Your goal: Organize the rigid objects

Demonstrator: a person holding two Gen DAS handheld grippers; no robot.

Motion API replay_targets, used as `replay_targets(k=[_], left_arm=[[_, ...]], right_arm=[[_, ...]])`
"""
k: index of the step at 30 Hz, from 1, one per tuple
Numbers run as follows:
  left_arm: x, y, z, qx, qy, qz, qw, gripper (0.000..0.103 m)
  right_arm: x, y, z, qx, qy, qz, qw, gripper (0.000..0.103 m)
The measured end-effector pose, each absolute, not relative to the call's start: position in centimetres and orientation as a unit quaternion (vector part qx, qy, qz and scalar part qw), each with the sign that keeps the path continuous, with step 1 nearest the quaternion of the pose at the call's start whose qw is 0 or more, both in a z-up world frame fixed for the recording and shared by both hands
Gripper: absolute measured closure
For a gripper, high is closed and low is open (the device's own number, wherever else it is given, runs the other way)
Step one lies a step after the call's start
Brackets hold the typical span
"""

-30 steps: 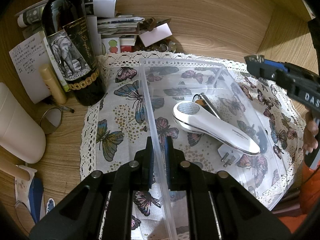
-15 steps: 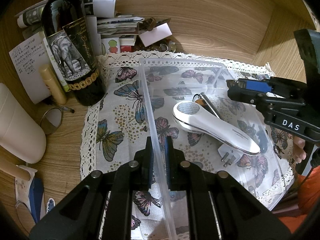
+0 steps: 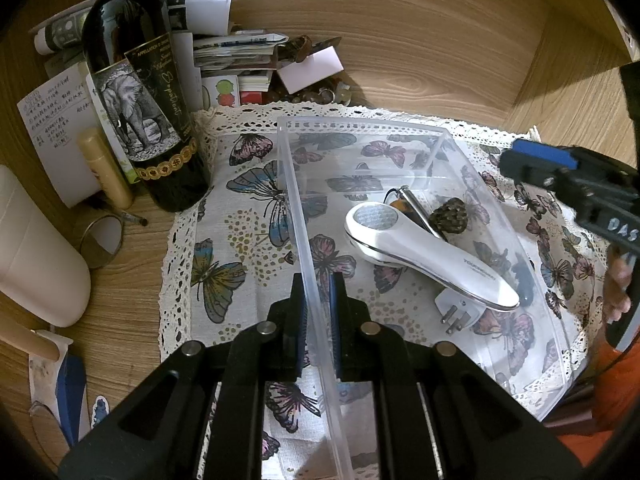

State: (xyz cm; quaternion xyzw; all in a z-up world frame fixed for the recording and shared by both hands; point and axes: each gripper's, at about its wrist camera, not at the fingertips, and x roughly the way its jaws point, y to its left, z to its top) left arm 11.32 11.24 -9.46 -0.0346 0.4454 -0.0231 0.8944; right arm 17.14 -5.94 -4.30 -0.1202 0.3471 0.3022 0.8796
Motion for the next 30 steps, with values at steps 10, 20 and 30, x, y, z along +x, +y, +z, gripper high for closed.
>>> replay_targets(k=[10,20,30], left_arm=[[11.3,11.4,-9.5,-0.037,0.444,-0.026,0.895,0.094],[11.3,11.3,-9.5,-0.036,0.443,-0.027,0.895,0.094],[11.3,11.2,-9.5,-0.035,0.443,-0.028,0.895,0.094]], right_arm=[[16.8,-11.5,-5.1,-0.072,0.367,0.222,0.900,0.055],[15.8,-14.1,-10.5,-0.041,0.438,0.188,0.878,0.055],[14.9,-14.3,-13.1,-0.007,0.469,0.202,0.860,0.055]])
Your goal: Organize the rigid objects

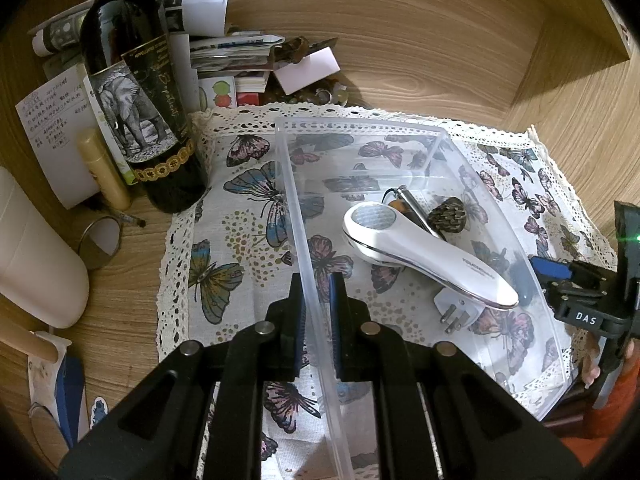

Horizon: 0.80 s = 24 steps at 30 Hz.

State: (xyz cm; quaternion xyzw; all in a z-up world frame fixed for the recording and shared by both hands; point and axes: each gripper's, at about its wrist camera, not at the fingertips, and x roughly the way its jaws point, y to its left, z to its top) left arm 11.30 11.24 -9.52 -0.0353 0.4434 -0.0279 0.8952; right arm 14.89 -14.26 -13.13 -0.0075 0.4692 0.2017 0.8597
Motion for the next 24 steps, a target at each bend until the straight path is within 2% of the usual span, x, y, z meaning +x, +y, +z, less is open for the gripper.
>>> replay_targets(k=[1,3,4,24], left_arm=[[11.3,11.2,-9.5,-0.035,0.443,-0.028,0.895,0.094],[11.3,11.2,-9.5,-0.036,0.443,-0.028,0.895,0.094],[11.3,11.2,-9.5,-0.036,0.443,-0.028,0.895,0.094],[11.3,11.1,-9.5,-0.034,0.443,-0.028,0.896,0.094]], right_arm=[[14.9,-14.3,-13.3,-0.005,0.472,0.203,0.858,0.055],[14.9,-14.6,-13.3,0.009,0.468,0.202,0.860,0.062],[15.0,-14.7,-13.3,0.010,0.468,0.202,0.860,0.069],[15.0,-12.7,-7.0,-0.020,0.365,0.230,0.902,0.069]])
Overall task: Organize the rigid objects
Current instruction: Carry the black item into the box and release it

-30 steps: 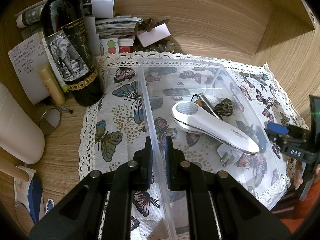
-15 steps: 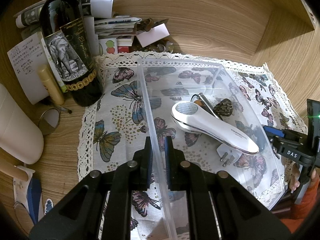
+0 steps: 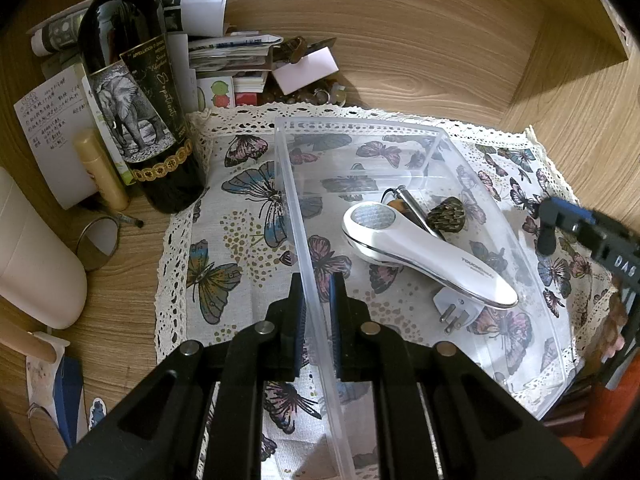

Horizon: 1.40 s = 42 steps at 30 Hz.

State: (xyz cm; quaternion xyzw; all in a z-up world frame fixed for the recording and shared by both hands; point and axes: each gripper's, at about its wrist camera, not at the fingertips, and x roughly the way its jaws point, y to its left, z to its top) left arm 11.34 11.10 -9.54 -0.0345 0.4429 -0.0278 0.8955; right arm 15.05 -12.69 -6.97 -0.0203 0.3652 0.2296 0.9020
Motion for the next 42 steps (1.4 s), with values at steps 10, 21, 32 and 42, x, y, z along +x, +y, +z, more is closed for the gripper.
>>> replay_targets(k=[10,21,32,42], left_arm=[[11.3,10.9,-9.5,-0.032,0.442,-0.028,0.896,0.094],[11.2,10.8,-9.6,-0.031,0.441,-0.028,0.897,0.094],[11.2,10.9,-9.6,-0.032,0.440,-0.030,0.897,0.094],[11.3,10.9,-9.7,-0.034,0.440,-0.031,0.897,0.094]], right_arm=[[14.8,-8.6,-4.3,-0.051,0.318,0.281,0.904,0.069],[15.9,-4.3,-6.0,-0.084,0.340,0.315,0.882,0.069],[16.2,-3.0,-7.0,-0.084,0.368,0.336,0.863,0.059],[15.2,-6.5,-5.2,-0.067,0.344,0.295,0.889,0.059]])
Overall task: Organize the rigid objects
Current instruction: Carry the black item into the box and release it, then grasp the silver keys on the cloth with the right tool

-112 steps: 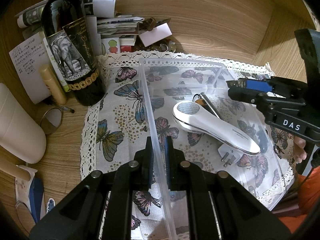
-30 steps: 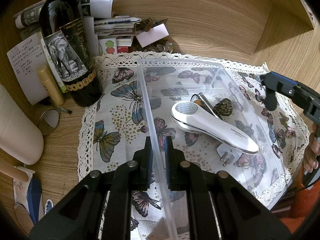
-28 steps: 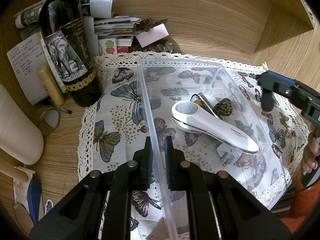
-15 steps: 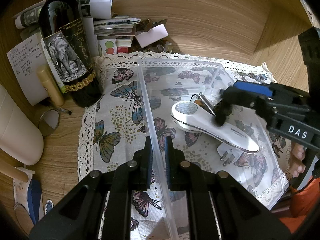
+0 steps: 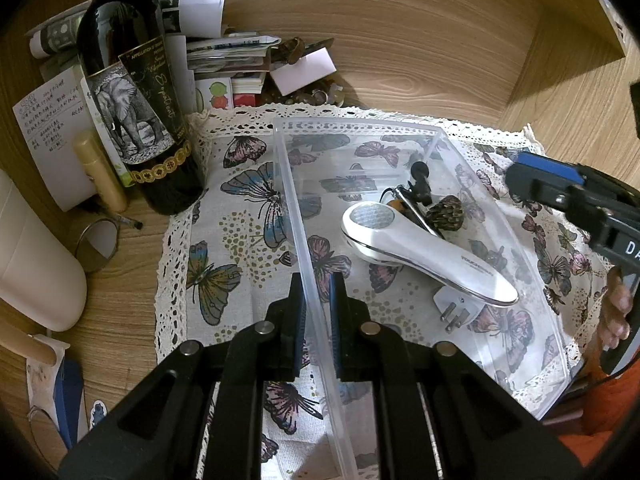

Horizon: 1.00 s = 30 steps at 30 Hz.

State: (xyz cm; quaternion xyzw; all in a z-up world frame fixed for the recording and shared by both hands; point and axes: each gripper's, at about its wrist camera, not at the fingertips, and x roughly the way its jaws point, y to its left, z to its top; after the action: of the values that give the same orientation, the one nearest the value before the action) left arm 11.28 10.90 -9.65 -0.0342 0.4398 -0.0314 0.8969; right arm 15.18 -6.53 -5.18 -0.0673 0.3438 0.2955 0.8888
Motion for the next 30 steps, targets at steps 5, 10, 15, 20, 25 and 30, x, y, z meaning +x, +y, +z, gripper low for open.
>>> replay_targets(k=[5,10,15,20,25,30], left_arm=[[11.3,11.0,-9.6,-0.033,0.439,-0.032,0.897,0.094],[11.3,11.0,-9.6,-0.033,0.439,-0.033,0.897,0.094],[11.3,11.0,-9.6,-0.032,0.439,-0.033,0.897,0.094],[11.3,11.0,-9.6,-0.035,0.440,-0.033,0.897,0.094],[11.3,11.0,-9.6,-0.035,0.440,-0.033,0.897,0.094],[11.3,11.1,-9.6,-0.036,0.439,-0.034,0.897,0.094]], right_arm=[[14.7,-10.0,-5.5,-0.058,0.351,0.251,0.900,0.058],[14.6,-12.0,-7.8,-0.059,0.388,0.220,0.893,0.058],[14.0,-12.3,-10.9,-0.059,0.429,0.219,0.874,0.058],[13.9,-11.3,-13.7,-0.052,0.464,0.234,0.853,0.058],[13.2,-10.2,-14.4,-0.088,0.448,0.224,0.861,0.059],[13.3,-10.7,-14.3,-0.088,0.440,0.216,0.867,0.081]])
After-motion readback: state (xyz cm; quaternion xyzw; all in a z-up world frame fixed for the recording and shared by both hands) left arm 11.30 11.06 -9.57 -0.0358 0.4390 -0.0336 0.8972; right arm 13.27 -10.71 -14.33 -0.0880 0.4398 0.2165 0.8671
